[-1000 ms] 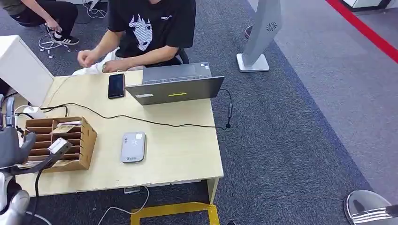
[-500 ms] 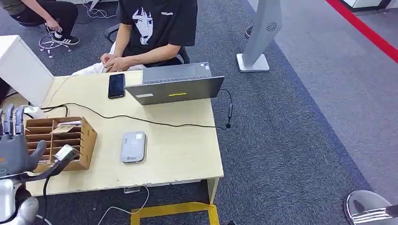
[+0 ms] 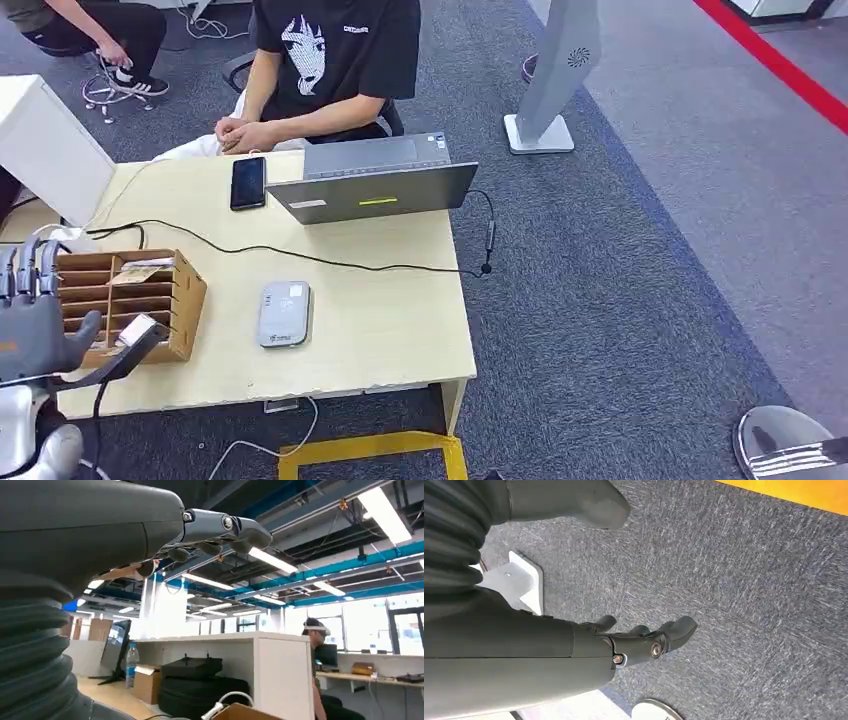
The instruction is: Pass the card to the sensor for recognition and then transmit it.
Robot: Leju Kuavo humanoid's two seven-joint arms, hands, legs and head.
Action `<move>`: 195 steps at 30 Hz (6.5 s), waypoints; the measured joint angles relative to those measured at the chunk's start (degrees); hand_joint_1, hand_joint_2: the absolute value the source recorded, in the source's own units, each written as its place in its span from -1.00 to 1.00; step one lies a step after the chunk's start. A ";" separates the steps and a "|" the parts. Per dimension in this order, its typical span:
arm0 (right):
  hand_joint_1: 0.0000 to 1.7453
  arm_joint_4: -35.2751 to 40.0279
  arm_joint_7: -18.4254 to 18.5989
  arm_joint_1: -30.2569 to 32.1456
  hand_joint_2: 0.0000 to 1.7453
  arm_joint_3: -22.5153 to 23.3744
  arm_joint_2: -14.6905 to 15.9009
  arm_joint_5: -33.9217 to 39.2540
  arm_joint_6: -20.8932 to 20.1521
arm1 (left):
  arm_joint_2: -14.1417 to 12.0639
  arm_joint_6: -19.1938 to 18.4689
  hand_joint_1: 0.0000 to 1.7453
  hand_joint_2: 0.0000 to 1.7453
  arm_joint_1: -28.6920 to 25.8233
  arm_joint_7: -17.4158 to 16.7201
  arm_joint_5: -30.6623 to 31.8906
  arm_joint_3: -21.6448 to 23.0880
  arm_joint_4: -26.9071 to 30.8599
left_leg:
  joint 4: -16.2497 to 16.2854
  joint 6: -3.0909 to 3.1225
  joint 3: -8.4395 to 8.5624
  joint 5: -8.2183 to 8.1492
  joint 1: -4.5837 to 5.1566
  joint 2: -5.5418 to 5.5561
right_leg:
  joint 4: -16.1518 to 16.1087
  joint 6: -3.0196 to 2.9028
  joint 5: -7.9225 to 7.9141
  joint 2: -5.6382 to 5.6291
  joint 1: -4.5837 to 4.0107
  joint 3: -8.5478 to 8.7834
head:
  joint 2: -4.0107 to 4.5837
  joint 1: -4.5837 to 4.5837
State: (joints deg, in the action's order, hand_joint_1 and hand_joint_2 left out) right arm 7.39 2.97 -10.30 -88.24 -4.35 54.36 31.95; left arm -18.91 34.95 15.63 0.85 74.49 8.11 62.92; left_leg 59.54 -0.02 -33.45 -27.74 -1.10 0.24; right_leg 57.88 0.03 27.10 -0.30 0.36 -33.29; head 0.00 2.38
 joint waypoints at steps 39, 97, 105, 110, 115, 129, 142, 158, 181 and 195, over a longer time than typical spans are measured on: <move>-1.00 -0.02 -0.39 0.40 1.00 0.00 1.29 -1.25 0.90 | 4.81 4.39 -1.00 1.00 7.17 5.05 -1.16 -0.59 -12.04 | 0.02 0.00 0.00 0.00 0.01 0.00 | -0.01 -0.01 -0.01 -0.01 0.00 -0.01 | 0.00 0.02; -1.00 -0.09 -0.96 0.20 1.00 0.00 1.79 -1.46 1.14 | 3.61 4.72 -1.00 1.00 7.57 4.09 9.81 -3.19 -9.48 | 0.01 0.00 0.00 0.00 0.02 -0.14 | 0.02 -0.04 -0.04 -0.15 0.01 -0.04 | 0.00 0.02; -1.00 -0.09 -0.33 0.24 1.00 0.00 1.79 -1.07 1.31 | 4.61 4.72 -1.00 1.00 6.03 6.71 8.28 -3.54 -7.91 | 0.02 0.00 0.00 0.00 0.03 -0.15 | 0.01 -0.04 -0.04 -0.16 0.01 -0.04 | 0.00 0.02; -1.00 -0.09 0.37 0.30 1.00 0.00 1.79 -1.66 1.33 | 7.39 4.72 -1.00 1.00 2.79 6.93 6.36 -1.94 -2.53 | 0.03 0.01 -0.01 -0.01 0.04 -0.15 | -0.02 -0.04 -0.04 -0.16 0.01 -0.04 | 0.00 0.02; -1.00 -0.09 0.39 0.34 1.00 0.00 1.79 -1.64 1.33 | 8.13 4.13 -1.00 1.00 1.49 5.03 2.70 2.64 4.24 | 0.03 0.01 -0.01 -0.01 0.04 -0.13 | -0.02 -0.04 -0.04 -0.12 0.02 -0.04 | 0.00 0.02; -1.00 -0.66 -2.16 2.88 1.00 1.40 1.62 5.77 1.99 | 5.27 -22.47 -1.00 1.00 -11.36 -10.12 -9.35 12.96 30.24 | -0.01 0.06 -0.01 -0.16 0.03 -0.23 | -0.02 0.00 0.05 -0.21 0.02 -0.06 | 0.00 0.02; -1.00 -1.22 -1.35 3.32 1.00 1.81 1.07 6.78 1.99 | -2.41 -27.15 -1.00 1.00 -27.64 -21.93 -6.66 11.14 39.00 | -0.04 0.07 -0.01 -0.16 0.02 -0.19 | -0.02 -0.03 0.11 -0.15 0.01 -0.02 | 0.00 0.02; -1.00 -1.14 -1.42 2.66 1.00 1.57 -0.04 6.47 2.01 | -6.93 -24.18 -1.00 1.00 -26.34 -18.52 -0.68 3.04 36.69 | -0.03 0.06 0.01 -0.13 0.02 -0.14 | -0.01 -0.04 0.10 -0.08 0.01 0.01 | 0.00 0.02; -1.00 -0.83 -0.15 0.72 1.00 0.02 -0.63 5.92 2.10 | 5.71 -3.02 -1.00 1.00 -14.40 -1.22 -6.16 1.03 7.83 | 0.00 0.06 0.04 -0.11 0.02 -0.07 | -0.01 -0.04 0.07 -0.05 0.01 0.04 | 0.00 0.02; -1.00 -0.83 -0.44 0.38 1.00 0.02 -0.50 6.45 2.23 | 7.39 -2.95 -1.00 1.00 -12.90 -1.92 -5.77 0.59 4.44 | 0.00 0.05 0.04 -0.11 0.02 -0.07 | -0.01 -0.04 0.07 -0.06 0.01 0.03 | 0.00 0.04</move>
State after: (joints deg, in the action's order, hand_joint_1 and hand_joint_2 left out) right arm 6.56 2.53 -9.92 -88.21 -4.85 60.81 34.18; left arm -11.52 32.00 2.72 -1.07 68.72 8.70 67.36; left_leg 59.53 0.03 -33.41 -27.85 -1.09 0.17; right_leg 57.87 -0.01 27.17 -0.35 0.37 -33.26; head 0.00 2.43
